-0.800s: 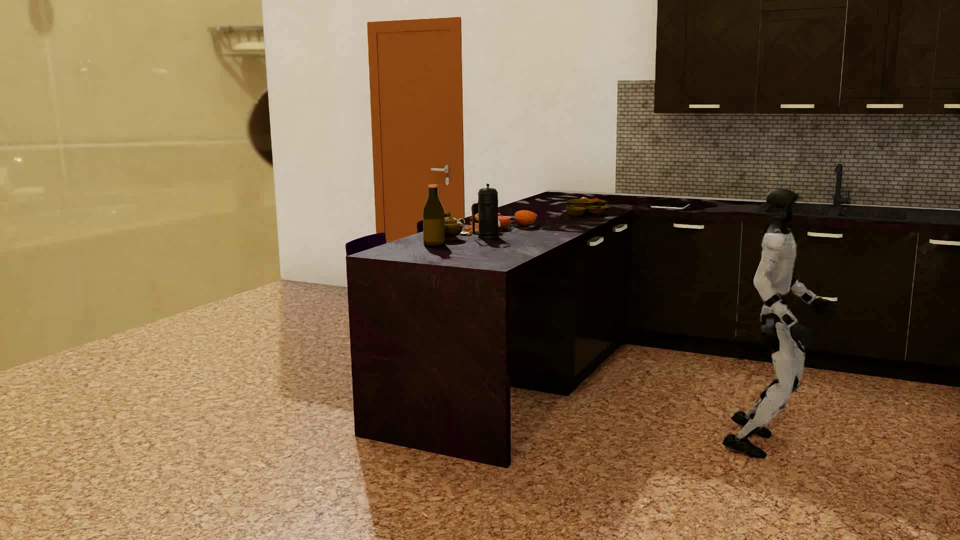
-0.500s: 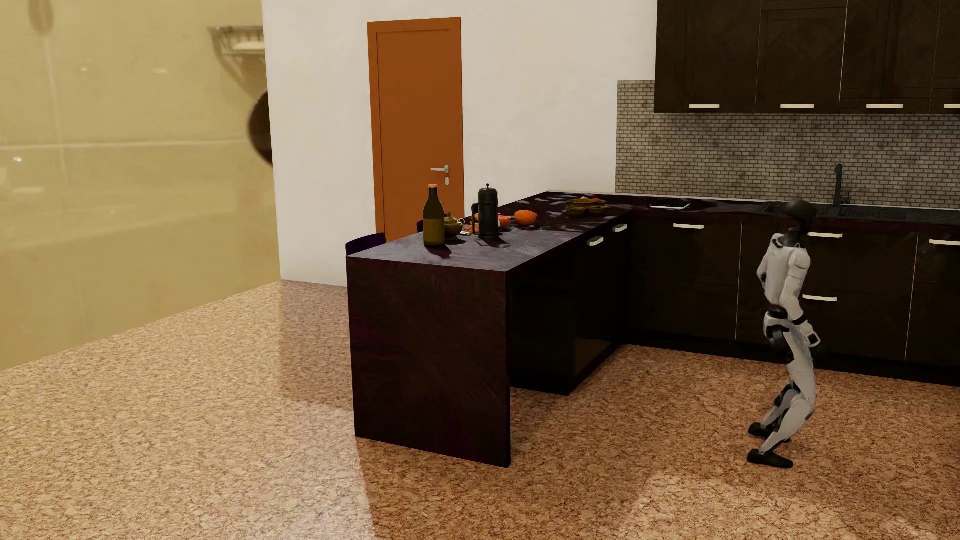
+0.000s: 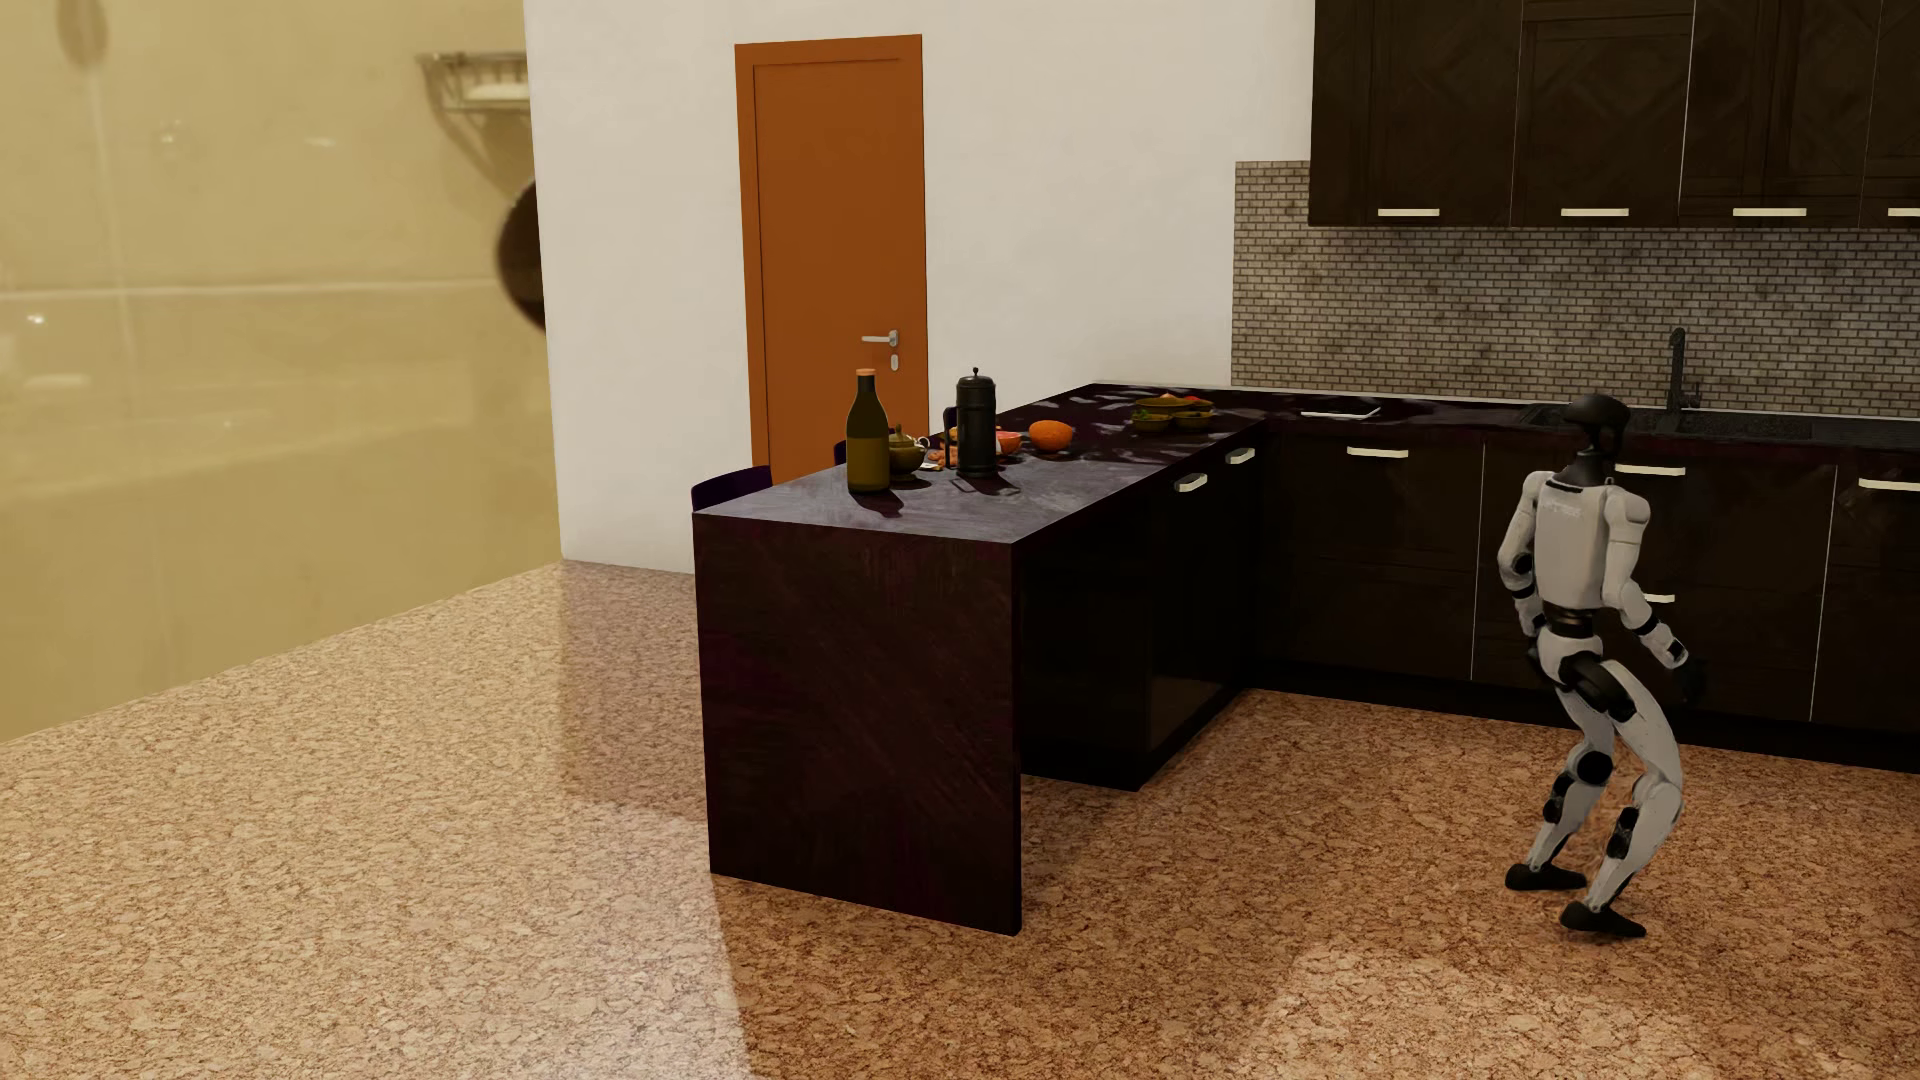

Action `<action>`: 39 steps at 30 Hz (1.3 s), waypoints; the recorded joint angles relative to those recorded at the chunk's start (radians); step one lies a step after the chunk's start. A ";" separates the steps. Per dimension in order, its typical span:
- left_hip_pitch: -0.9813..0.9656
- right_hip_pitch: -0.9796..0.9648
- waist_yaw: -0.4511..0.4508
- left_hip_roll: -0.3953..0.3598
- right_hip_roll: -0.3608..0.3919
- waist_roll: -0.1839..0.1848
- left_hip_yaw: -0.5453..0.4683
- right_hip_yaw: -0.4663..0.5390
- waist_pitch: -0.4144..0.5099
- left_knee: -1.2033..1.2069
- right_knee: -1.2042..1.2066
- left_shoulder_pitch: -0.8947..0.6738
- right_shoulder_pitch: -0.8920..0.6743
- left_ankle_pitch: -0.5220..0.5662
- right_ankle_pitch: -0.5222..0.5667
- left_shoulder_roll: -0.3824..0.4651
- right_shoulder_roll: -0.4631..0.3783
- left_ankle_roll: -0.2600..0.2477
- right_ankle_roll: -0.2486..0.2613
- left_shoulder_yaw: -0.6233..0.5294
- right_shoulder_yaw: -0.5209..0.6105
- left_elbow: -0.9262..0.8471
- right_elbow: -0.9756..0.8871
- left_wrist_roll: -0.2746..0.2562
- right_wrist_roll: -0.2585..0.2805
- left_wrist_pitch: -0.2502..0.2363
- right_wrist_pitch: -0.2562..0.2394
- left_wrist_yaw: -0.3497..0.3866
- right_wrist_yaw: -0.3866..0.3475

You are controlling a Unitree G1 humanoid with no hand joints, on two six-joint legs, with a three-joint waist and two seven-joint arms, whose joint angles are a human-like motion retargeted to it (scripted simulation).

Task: Rotate 180

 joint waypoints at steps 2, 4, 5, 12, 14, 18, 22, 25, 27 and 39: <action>0.018 0.040 0.030 -0.041 -0.016 -0.040 -0.044 0.015 -0.004 -0.040 -0.220 0.026 0.063 0.023 0.007 -0.018 -0.076 -0.013 0.049 0.030 -0.028 -0.061 0.026 0.002 -0.018 0.000 -0.029 0.056 0.036; 0.020 0.081 0.065 0.032 -0.031 -0.001 -0.003 -0.039 0.000 -0.050 -0.253 -0.029 0.040 0.030 0.010 -0.025 -0.069 -0.013 0.207 -0.004 -0.020 -0.041 0.027 0.024 -0.017 0.043 0.001 0.098 0.009; 0.026 0.097 0.070 0.042 -0.039 0.011 0.001 -0.057 0.002 -0.064 -0.266 -0.057 0.016 0.049 0.011 -0.027 -0.047 -0.020 0.203 -0.001 0.003 -0.028 0.000 0.028 -0.017 0.068 0.017 0.094 -0.015; 0.014 0.179 0.125 0.006 -0.100 0.054 -0.001 -0.048 0.014 -0.106 -0.299 -0.020 -0.002 0.103 -0.032 -0.044 -0.021 -0.005 0.152 0.005 0.009 -0.055 -0.009 0.027 0.034 0.031 -0.013 -0.001 0.007; 0.007 0.168 0.121 -0.020 -0.115 0.051 -0.019 -0.031 0.029 -0.107 -0.252 -0.011 -0.012 0.117 -0.028 -0.027 -0.023 -0.002 0.169 0.005 0.022 -0.038 -0.012 0.020 0.035 -0.002 -0.022 0.008 0.050; -0.016 0.200 0.178 -0.045 -0.118 0.016 -0.050 -0.002 0.010 -0.165 -0.315 0.011 0.023 0.176 -0.042 -0.048 -0.021 -0.005 0.181 0.016 0.023 -0.035 -0.015 -0.005 0.010 -0.002 0.015 0.046 0.087; -0.067 0.237 0.142 0.014 -0.140 0.029 0.021 -0.062 -0.004 -0.130 -0.350 0.026 -0.016 0.105 -0.052 -0.013 -0.020 -0.024 0.189 0.012 0.016 -0.020 -0.015 0.019 -0.017 0.084 0.039 0.110 0.078; -0.070 0.244 0.175 -0.021 -0.151 0.013 -0.008 -0.061 -0.005 -0.201 -0.370 0.016 0.047 0.207 -0.060 -0.063 -0.031 0.018 0.196 0.023 0.032 -0.066 -0.007 0.017 -0.035 0.096 -0.027 0.119 0.050; -0.078 0.277 0.177 -0.003 -0.154 0.026 0.009 -0.087 0.021 -0.172 -0.374 0.006 0.018 0.120 -0.055 -0.036 -0.016 0.030 0.193 -0.002 0.010 -0.065 -0.024 0.017 -0.033 0.077 0.000 0.145 0.065; -0.214 0.148 0.101 0.025 -0.056 0.045 0.077 -0.056 0.003 0.169 -0.206 0.007 0.022 -0.122 -0.093 -0.023 -0.092 0.067 0.186 0.009 -0.046 -0.053 0.058 -0.056 -0.051 -0.111 0.088 0.110 0.062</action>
